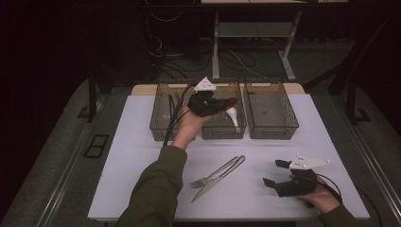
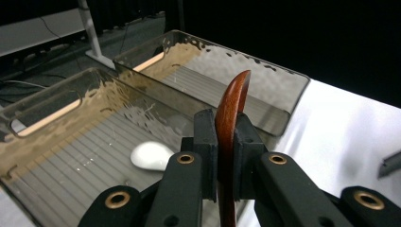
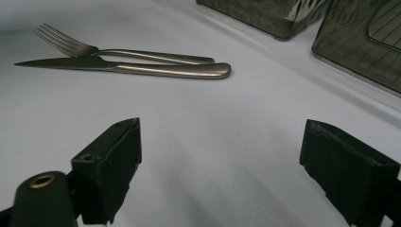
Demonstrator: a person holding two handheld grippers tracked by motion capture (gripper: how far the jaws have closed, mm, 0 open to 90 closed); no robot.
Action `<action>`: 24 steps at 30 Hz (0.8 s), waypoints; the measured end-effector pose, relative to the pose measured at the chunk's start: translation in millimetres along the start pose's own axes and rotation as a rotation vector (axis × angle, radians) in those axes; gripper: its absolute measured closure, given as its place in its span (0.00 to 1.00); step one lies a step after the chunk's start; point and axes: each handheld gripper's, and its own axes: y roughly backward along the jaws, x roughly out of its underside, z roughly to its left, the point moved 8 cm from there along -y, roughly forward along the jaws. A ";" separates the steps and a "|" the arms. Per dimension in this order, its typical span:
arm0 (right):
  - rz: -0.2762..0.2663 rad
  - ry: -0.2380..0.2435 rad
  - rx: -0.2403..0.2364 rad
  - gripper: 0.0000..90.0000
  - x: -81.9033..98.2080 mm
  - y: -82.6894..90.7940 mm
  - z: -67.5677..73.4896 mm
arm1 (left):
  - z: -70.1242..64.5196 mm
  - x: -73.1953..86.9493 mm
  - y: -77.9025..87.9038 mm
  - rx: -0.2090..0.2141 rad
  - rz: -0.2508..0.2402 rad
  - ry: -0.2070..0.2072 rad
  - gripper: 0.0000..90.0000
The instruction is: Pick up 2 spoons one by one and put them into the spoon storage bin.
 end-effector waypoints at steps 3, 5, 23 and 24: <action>-0.002 -0.003 -0.002 0.15 -0.3 0.3 0.1 | 2.7 -6.0 -8.3 -0.007 -0.003 0.010 0.91; -0.002 -0.003 -0.004 0.15 -0.4 0.4 0.3 | 5.4 -9.4 -14.8 -0.015 -0.005 0.010 0.91; -0.014 0.005 -0.013 0.15 -1.8 1.3 2.0 | 27.3 1.1 -70.7 -0.066 0.018 0.087 0.91; -0.016 0.004 -0.011 0.15 -2.0 1.2 2.1 | 27.7 3.4 -73.1 -0.068 0.025 0.095 0.91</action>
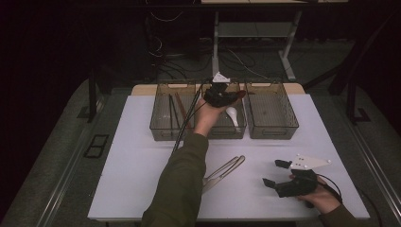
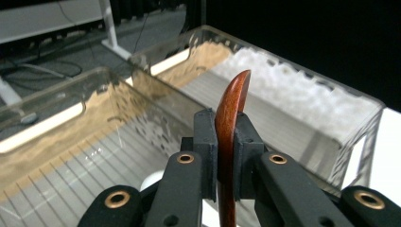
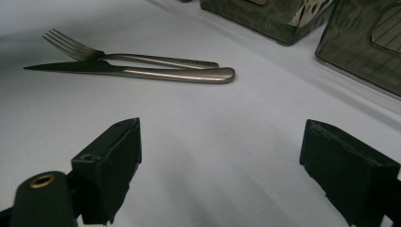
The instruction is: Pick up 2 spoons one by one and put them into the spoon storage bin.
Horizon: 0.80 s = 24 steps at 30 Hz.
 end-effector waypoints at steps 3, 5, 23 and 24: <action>0.003 0.001 -0.002 0.15 0.1 0.2 0.1 | 1.1 7.8 -5.8 -0.012 0.044 0.021 0.90; 0.001 0.001 -0.002 0.15 0.0 0.3 0.0 | 3.0 12.3 -8.7 -0.024 0.067 0.036 0.87; 0.005 0.002 -0.001 0.15 0.3 -0.5 -0.6 | -11.4 0.0 8.0 0.016 0.059 0.008 0.50; 0.005 0.004 0.000 0.15 0.4 -0.5 -0.7 | -13.0 -1.0 11.2 0.022 0.066 -0.005 0.49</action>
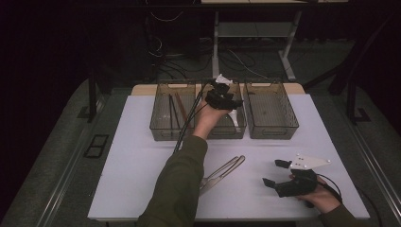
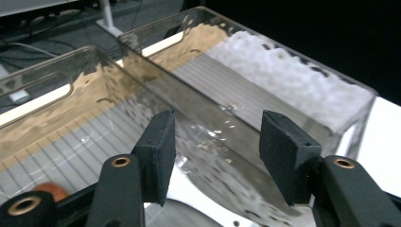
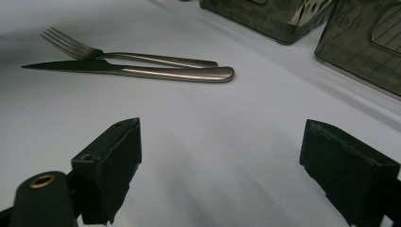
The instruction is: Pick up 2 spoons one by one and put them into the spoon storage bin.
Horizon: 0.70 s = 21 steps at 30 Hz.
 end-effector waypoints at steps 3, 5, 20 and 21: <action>0.001 0.000 -0.003 0.15 0.1 -0.1 0.5 | -6.9 -3.3 7.5 0.016 -0.005 -0.008 0.45; 0.002 0.004 -0.002 0.15 0.3 -0.3 0.2 | -10.1 -5.2 14.6 0.016 -0.008 -0.027 0.43; 0.003 -0.001 0.006 0.15 0.5 -0.2 -0.9 | -34.0 6.5 53.1 0.069 -0.011 -0.073 0.28; 0.002 -0.001 0.006 0.15 0.5 -0.3 -1.0 | -35.1 8.4 55.1 0.070 -0.005 -0.082 0.27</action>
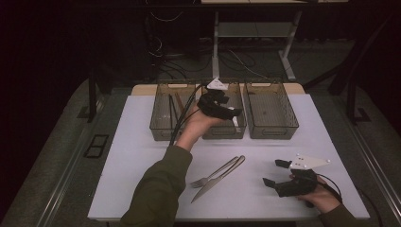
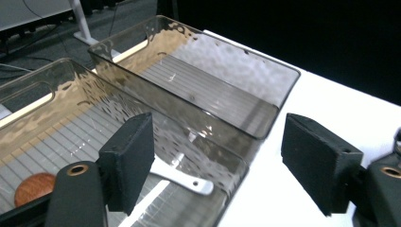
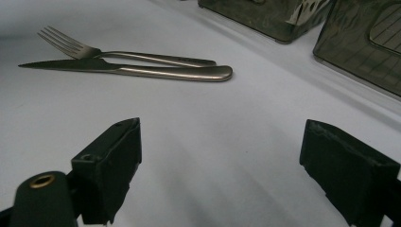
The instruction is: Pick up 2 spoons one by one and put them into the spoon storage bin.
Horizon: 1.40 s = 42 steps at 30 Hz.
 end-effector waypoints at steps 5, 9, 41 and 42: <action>0.001 0.000 0.003 0.15 0.2 0.1 -0.3 | -9.0 8.7 10.7 0.014 0.002 -0.011 0.25; 0.001 0.000 0.001 0.15 0.4 -0.1 -0.4 | -15.4 17.7 19.1 0.021 0.002 -0.019 0.24; 0.012 -0.005 0.012 0.15 2.1 -0.8 -1.8 | -65.8 114.3 65.9 0.060 0.052 -0.056 0.27; 0.012 -0.003 0.013 0.15 2.1 -0.9 -1.8 | -67.3 117.3 67.4 0.063 0.054 -0.060 0.28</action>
